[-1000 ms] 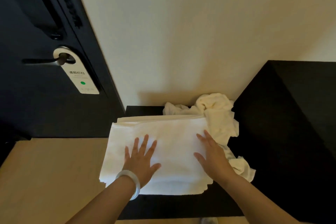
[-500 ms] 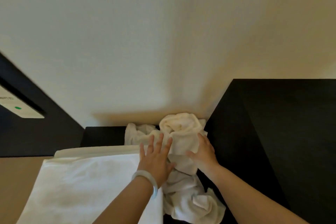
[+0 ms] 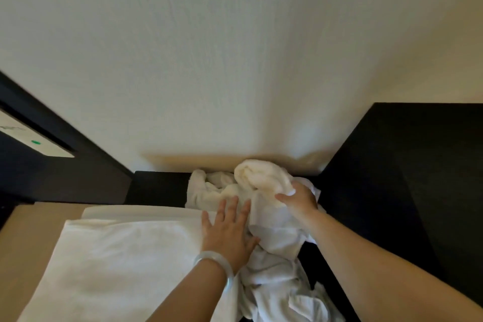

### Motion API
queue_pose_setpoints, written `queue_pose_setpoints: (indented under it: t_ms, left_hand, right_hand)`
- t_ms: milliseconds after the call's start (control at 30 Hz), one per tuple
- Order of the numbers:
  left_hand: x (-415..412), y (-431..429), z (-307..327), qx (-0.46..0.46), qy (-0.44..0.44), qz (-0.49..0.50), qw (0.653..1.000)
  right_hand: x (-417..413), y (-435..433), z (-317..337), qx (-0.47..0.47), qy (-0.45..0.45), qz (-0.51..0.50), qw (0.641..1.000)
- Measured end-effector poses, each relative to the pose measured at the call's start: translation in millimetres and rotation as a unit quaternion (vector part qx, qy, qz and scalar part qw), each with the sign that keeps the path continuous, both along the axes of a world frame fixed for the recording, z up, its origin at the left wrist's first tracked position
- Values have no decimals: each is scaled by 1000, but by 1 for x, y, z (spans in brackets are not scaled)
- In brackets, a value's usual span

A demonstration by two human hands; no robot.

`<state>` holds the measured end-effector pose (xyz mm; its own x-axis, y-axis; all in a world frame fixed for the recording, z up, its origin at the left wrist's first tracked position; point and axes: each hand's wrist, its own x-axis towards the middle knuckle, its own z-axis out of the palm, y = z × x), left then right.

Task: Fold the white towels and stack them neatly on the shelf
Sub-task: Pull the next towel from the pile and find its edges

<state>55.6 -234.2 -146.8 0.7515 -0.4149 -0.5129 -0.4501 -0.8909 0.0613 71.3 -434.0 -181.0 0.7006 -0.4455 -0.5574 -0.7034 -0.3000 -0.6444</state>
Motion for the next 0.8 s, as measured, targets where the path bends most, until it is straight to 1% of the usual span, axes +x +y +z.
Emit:
queue_pose_setpoints:
  t_ms: [100, 200, 300, 367, 400, 500, 600, 700, 800]
  left_hand:
    - [-1, -1, 9, -17, 8, 12, 1000]
    - [-4, -1, 25, -57, 23, 37, 997]
    - [0, -4, 48, -132, 27, 78, 988]
    - [3, -7, 69, -201, 35, 104, 973]
    - [4, -10, 85, -228, 37, 101, 968]
    - [7, -16, 117, -265, 43, 78, 960]
    - [9, -34, 156, -327, 59, 51, 942]
    - [4, -61, 198, -366, 59, 31, 928]
    - [-7, -93, 236, -387, 58, -12, 920]
  right_hand:
    - [-18, 11, 17, 34, -20, -54, 998]
    - [-30, 18, 51, 57, -55, -71, 994]
    - [-41, 15, 103, 48, -72, -50, 995]
    - [-53, 9, 146, 39, -96, -30, 994]
    - [-60, 5, 174, 29, -113, -20, 993]
    - [-85, -8, 244, 7, -152, -2, 988]
    - [-116, -24, 322, -26, -219, 17, 975]
    - [-148, -45, 394, -37, -265, 21, 963]
    - [-184, -75, 449, -71, -315, 13, 946]
